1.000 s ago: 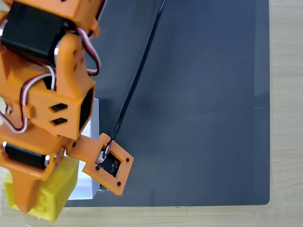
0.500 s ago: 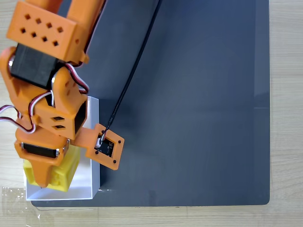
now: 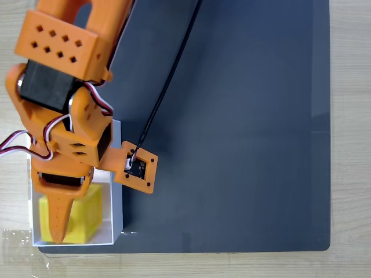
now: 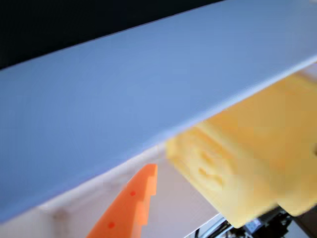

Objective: Grasp a yellow block and put it in the box

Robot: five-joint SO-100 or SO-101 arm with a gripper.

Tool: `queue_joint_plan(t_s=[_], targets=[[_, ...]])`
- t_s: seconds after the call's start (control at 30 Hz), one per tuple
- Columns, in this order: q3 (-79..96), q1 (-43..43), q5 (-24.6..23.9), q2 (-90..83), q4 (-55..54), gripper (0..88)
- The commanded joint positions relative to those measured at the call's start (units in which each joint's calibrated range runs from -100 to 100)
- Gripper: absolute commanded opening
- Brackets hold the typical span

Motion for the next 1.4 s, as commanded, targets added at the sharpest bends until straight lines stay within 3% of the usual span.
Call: queue_joint_plan(t_s=[0.0, 0.17, 0.4, 0.6, 0.73, 1.07, 1.37], targets=[[-3.43, -0.59, 0.1, -4.0, 0.48, 47.0], [-2.43, -3.2, -0.58, -12.31, 1.44, 47.0], [3.99, -9.51, -7.98, -30.1, 12.17, 44.3], [22.53, -13.97, -12.02, -50.53, 17.58, 18.3], [41.98, -16.58, -12.02, -64.76, 15.92, 1.0], [95.17, -19.87, -11.97, -97.22, 4.93, 5.1], [116.24, -22.81, -11.97, -125.19, 15.05, 5.1]])
